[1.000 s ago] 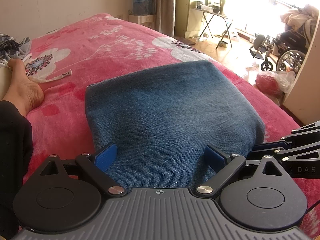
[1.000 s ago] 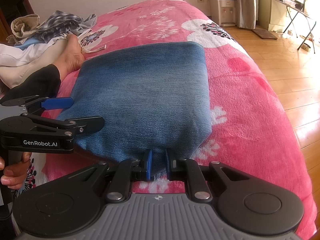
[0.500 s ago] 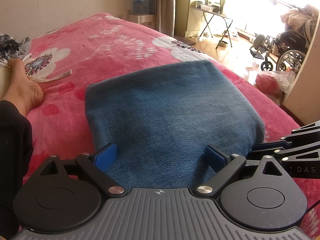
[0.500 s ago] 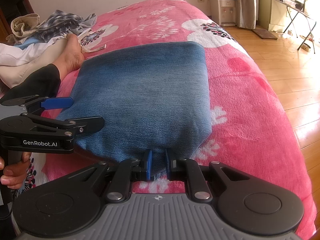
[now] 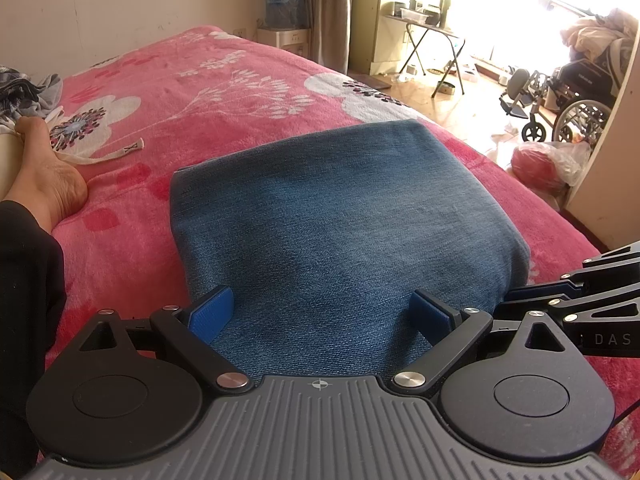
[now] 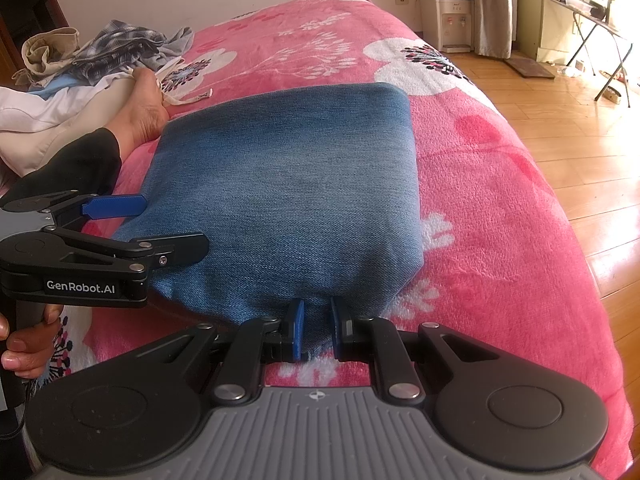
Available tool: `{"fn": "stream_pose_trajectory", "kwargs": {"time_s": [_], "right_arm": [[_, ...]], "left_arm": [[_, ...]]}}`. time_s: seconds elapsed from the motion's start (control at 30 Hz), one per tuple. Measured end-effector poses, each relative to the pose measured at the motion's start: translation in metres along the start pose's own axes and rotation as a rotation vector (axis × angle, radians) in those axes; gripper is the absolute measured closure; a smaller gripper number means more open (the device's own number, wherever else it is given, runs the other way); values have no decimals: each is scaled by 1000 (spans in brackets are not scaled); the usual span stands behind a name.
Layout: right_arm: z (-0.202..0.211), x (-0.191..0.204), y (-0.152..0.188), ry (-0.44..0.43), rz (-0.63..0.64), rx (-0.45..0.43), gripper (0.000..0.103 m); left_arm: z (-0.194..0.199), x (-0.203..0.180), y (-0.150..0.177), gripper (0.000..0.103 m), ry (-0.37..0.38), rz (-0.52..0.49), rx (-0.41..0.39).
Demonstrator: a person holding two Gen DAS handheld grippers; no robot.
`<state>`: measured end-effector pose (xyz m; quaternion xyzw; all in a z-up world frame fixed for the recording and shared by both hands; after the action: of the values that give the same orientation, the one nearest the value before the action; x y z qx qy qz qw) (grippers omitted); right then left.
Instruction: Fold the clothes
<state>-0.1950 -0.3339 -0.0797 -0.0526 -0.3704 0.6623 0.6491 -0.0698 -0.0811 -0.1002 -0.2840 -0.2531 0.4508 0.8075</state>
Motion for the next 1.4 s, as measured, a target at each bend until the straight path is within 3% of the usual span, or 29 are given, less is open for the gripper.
{"fn": "stream_pose_trajectory", "kwargs": {"time_s": [1.2,1.4], "right_arm": [[0,0,0,-2,-2,0,88],[1,1,0,1,-2,0,87]], "left_arm": [[0,-1,-1,7,2,-2,0],[-1,-1,-4,6,-3,0,29]]}}
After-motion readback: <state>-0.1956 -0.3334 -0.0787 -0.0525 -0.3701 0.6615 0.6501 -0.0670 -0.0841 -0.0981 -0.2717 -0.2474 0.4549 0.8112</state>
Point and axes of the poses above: each gripper's, at about its wrist camera, not at the fingertips, and z roughly against the way its jaws point, x to its left, y to its underside, the point moved 2 cm from there along -z, roughly the way its jaws point, and after that the axes turned 15 degrees about -y, right-handed, at the moved point
